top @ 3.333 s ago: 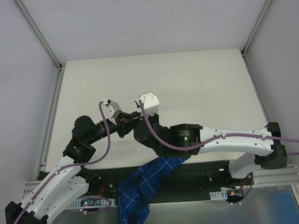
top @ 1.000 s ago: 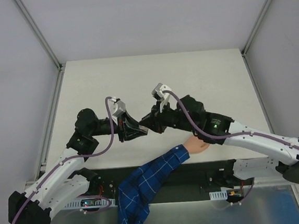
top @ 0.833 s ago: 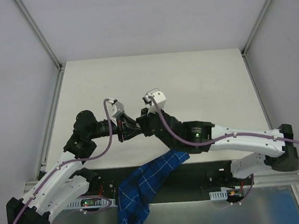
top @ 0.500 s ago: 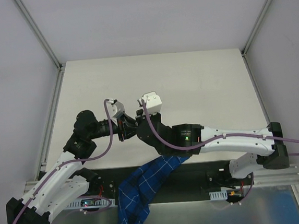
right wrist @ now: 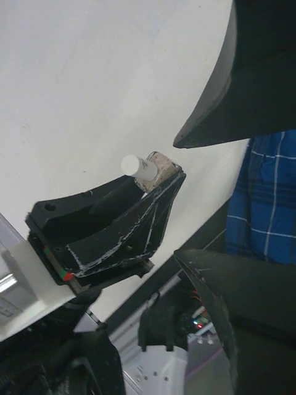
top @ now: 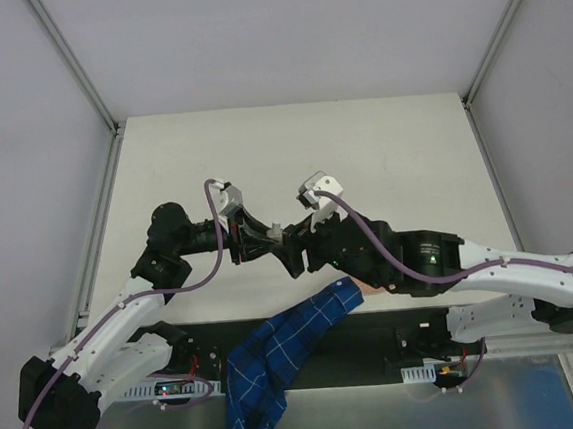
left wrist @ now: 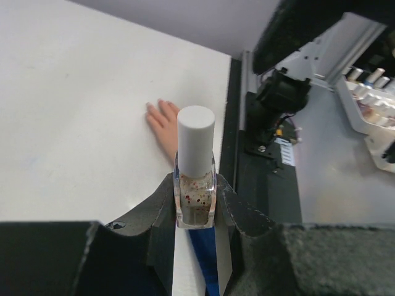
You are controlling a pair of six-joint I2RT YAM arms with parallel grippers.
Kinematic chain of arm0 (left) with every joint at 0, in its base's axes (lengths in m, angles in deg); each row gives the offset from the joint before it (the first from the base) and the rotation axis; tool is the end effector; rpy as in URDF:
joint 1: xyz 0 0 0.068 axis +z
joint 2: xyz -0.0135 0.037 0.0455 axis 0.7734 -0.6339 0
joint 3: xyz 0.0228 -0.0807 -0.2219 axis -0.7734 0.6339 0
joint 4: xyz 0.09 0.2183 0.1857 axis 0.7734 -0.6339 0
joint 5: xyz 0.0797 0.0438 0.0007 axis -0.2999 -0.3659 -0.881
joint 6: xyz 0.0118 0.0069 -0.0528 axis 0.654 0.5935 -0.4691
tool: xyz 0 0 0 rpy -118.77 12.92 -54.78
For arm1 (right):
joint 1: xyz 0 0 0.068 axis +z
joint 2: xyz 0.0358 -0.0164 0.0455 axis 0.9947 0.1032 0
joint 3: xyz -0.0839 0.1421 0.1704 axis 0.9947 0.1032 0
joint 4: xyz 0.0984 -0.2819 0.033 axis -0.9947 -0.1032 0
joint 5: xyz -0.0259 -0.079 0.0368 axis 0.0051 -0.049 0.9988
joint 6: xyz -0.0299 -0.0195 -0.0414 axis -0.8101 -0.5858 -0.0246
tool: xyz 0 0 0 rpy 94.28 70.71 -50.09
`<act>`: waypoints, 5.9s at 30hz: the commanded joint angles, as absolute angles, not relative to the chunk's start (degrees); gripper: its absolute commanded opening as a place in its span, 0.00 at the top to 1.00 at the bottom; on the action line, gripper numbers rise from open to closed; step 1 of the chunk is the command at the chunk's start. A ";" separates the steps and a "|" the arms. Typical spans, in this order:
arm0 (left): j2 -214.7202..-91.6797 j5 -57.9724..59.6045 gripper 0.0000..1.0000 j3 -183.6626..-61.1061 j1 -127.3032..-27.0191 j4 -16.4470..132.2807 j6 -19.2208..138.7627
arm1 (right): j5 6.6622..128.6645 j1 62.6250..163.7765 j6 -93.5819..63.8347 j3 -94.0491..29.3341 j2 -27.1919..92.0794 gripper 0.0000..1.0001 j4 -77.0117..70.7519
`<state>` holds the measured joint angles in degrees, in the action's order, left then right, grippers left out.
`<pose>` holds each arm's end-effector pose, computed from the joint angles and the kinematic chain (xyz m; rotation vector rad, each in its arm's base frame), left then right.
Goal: Paint the nails
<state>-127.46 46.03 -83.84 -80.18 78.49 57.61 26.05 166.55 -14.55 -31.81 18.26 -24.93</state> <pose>0.2116 -0.1536 0.2763 0.9979 1.3057 -1.2618 0.0605 0.3016 0.3968 -0.7462 1.6532 0.5855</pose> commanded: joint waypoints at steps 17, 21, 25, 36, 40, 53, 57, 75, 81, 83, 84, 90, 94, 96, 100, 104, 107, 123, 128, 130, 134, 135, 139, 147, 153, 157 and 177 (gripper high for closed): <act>-132.11 73.06 1.00 -86.25 -87.66 99.58 42.35 | 84.01 149.82 -28.63 -20.62 6.03 0.47 -11.94; -131.41 73.06 1.00 -85.81 -88.45 99.67 42.87 | 87.26 149.47 -28.99 -20.62 7.35 0.51 -9.58; -131.85 73.85 1.00 -86.51 -88.98 99.76 42.00 | 89.38 149.47 -29.60 -20.62 8.32 0.52 -8.34; -129.83 73.42 1.00 -85.81 -89.24 99.93 43.05 | 89.55 148.67 -29.95 -19.92 9.90 0.53 -9.04; -129.74 73.76 1.00 -86.16 -89.25 99.93 42.88 | 88.94 148.67 -30.48 -19.04 9.64 0.53 -9.21; -128.86 70.09 1.00 -85.98 -88.89 98.53 44.80 | 91.23 147.62 -28.72 -19.83 10.68 1.00 -9.57; -126.67 61.48 1.00 -86.43 -87.41 90.29 52.25 | 88.07 147.62 -27.93 -19.13 11.74 0.99 -9.83; -118.75 28.94 1.00 -84.50 -82.39 75.50 64.23 | -1.07 174.52 -1.64 -43.04 35.83 0.99 -30.67; -119.98 32.54 1.00 -85.02 -82.39 75.94 63.00 | 9.29 172.14 -10.60 -41.45 31.53 0.66 -27.50; -120.33 34.73 1.00 -84.76 -82.57 76.99 62.83 | 14.39 170.74 -13.58 -41.45 30.21 0.52 -27.41; -120.85 35.44 1.00 -84.76 -82.57 77.17 62.74 | 16.15 170.30 -14.39 -41.10 28.81 0.48 -27.49; -122.79 44.04 1.00 -85.46 -82.57 79.36 60.63 | 31.42 164.08 -21.33 -38.91 23.18 0.31 -26.44; -124.28 55.20 1.00 -85.02 -82.57 88.05 53.28 | 55.63 156.95 -25.11 -33.83 19.05 0.29 -24.60; -125.16 60.11 1.00 -84.50 -83.00 93.94 50.45 | 64.63 152.66 -26.34 -31.18 16.15 0.29 -22.24; -126.92 66.27 1.00 -84.58 -84.93 99.40 45.26 | 79.67 148.15 -27.84 -25.90 11.84 0.29 -17.40; -128.15 67.96 1.00 -84.58 -86.17 101.43 43.58 | 86.99 145.60 -27.75 -23.17 9.37 0.33 -14.23; -128.68 68.67 1.00 -84.84 -86.52 101.52 43.14 | 90.25 144.98 -28.19 -23.25 9.19 0.39 -12.91; -129.12 69.37 1.00 -85.19 -87.14 101.95 42.17 | 95.97 143.75 -27.23 -25.63 13.67 0.68 -10.36; -128.60 67.36 1.00 -85.11 -87.14 101.08 43.22 | 95.53 143.75 -26.44 -25.10 13.94 0.93 -9.74; -127.46 63.60 1.00 -85.46 -87.14 96.00 46.55 | 94.74 143.84 -26.09 -24.49 13.42 0.99 -9.74; -123.42 51.30 1.00 -87.57 -86.96 79.48 59.38 | 89.57 144.71 -24.33 -20.37 12.10 0.99 -7.73; -122.54 47.87 1.00 -87.31 -86.79 78.06 61.75 | 84.68 145.33 -24.32 -19.75 12.01 0.99 -7.72; -117.89 31.87 1.00 -85.20 -86.26 73.41 65.80 | 24.99 161.59 -18.66 -25.77 16.38 1.00 -29.36; -117.69 25.33 1.00 -85.28 -86.17 70.84 68.98 | -3.01 171.70 -1.72 -40.47 29.75 1.00 -39.37; -119.54 32.08 1.00 -86.08 -86.26 71.54 68.27 | 7.71 169.51 -9.54 -40.05 26.17 0.75 -33.30; -120.51 37.27 1.00 -86.69 -86.26 72.60 67.22 | 19.04 167.31 -15.70 -36.36 20.72 0.45 -28.99; -126.22 64.27 1.00 -85.37 -88.01 91.59 52.28 | 81.55 148.76 -27.05 -27.21 9.72 0.45 -18.63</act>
<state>-125.87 59.97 -84.26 -87.13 85.77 54.25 73.39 149.57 -25.04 -27.38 9.71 -24.18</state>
